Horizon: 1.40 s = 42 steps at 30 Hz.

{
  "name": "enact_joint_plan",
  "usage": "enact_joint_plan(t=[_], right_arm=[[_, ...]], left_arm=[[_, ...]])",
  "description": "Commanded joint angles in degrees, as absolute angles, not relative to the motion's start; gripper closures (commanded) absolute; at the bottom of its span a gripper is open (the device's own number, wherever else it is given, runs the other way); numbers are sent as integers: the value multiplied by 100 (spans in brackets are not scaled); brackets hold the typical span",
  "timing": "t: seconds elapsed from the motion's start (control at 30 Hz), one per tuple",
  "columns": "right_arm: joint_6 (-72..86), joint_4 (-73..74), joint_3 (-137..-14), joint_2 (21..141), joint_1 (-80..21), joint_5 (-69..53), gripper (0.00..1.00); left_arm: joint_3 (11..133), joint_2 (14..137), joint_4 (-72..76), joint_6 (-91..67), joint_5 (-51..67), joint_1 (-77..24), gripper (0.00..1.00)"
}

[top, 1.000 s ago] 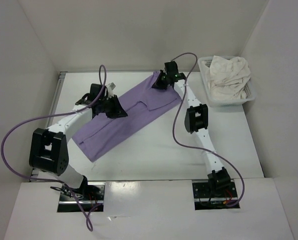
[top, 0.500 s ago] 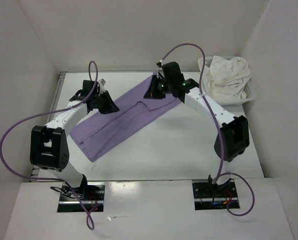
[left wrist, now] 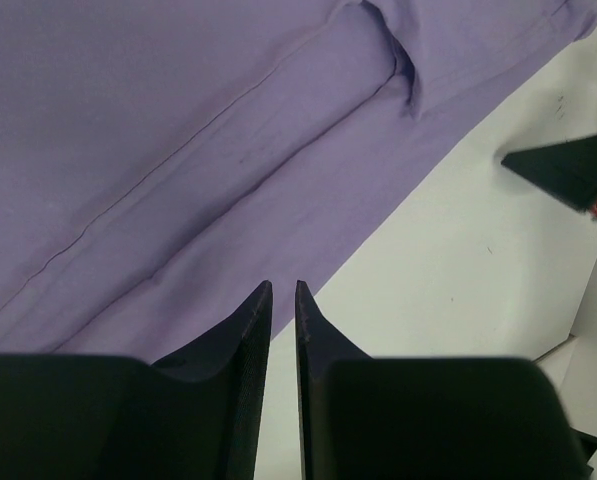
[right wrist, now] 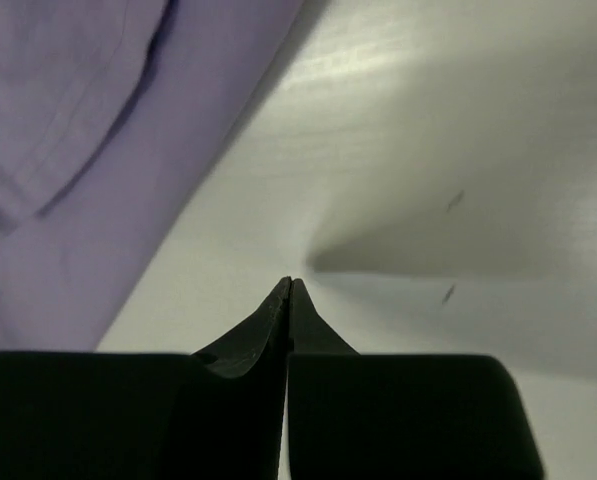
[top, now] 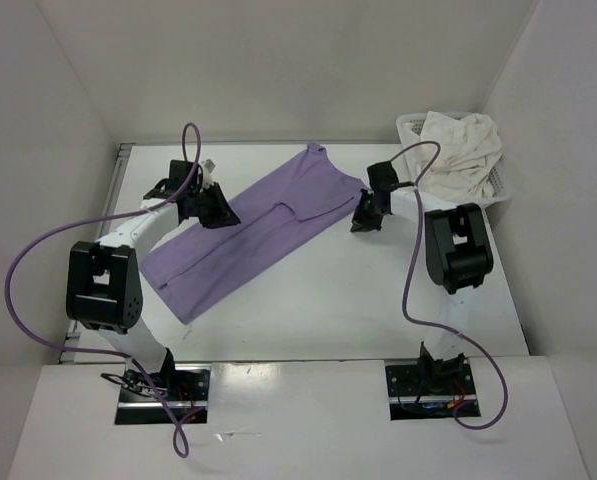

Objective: Fold and stack the t-shirts
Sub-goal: Rotate the tshirt 90 degrees

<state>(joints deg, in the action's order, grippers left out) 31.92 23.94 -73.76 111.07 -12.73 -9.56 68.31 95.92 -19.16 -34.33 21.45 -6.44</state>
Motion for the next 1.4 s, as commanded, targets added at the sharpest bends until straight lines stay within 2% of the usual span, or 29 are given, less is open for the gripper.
enact_joint_plan(t=[0.0, 0.27, 0.33, 0.4, 0.53, 0.57, 0.63, 0.77, 0.8, 0.83, 0.9, 1.0, 1.17, 1.37], right_arm=[[3032, 2197, -8050, 11600, -1214, -554, 100], [3164, 2706, -10271, 13312, -1213, -1151, 95], [3286, 2934, -10956, 13534, -1213, -1274, 95], [3348, 2936, -11057, 13361, -1213, -1379, 92], [3287, 2698, -10215, 12342, -1370, -1310, 72], [3287, 2629, -9978, 12131, -1449, -1362, 64], [3348, 2444, -9181, 11542, -1607, -1581, 59], [3593, 1988, -7930, 10978, -2625, -2176, 39], [3717, 1569, -7493, 10925, -3167, -2371, 33], [3848, 1399, -7340, 10925, -3425, -2486, 32], [4331, 1109, -7051, 10925, -4022, -2426, 32], [4886, 406, -6918, 11082, -4393, -2426, 32], [5124, 88, -7303, 11715, -4456, -2285, 32], [5414, 246, -7901, 12410, -4403, -2013, 53]], left_arm=[[6759, 9404, -1793, -3226, 2259, -659, 79], [6539, 9229, -1731, -3278, 2627, -659, 76], [6591, 9281, -1793, -3278, 2698, -659, 76], [6592, 9220, -1915, -3226, 2646, -659, 75], [6645, 8939, -1916, -3226, 2426, -659, 72], [6645, 8938, -1916, -3226, 2426, -659, 70], [6697, 8938, -1855, -3278, 2426, -659, 70], [6645, 8938, -1705, -3393, 2373, -659, 69], [6584, 8938, -1705, -3393, 2373, -659, 69], [6583, 8938, -1705, -3393, 2373, -659, 69], [6521, 8886, -1705, -3393, 2207, -659, 68], [6311, 8772, -1757, -3340, 2136, -528, 68], [6223, 8762, -1811, -3279, 2013, -404, 68], [6223, 8763, -1811, -3278, 1960, -404, 68]])
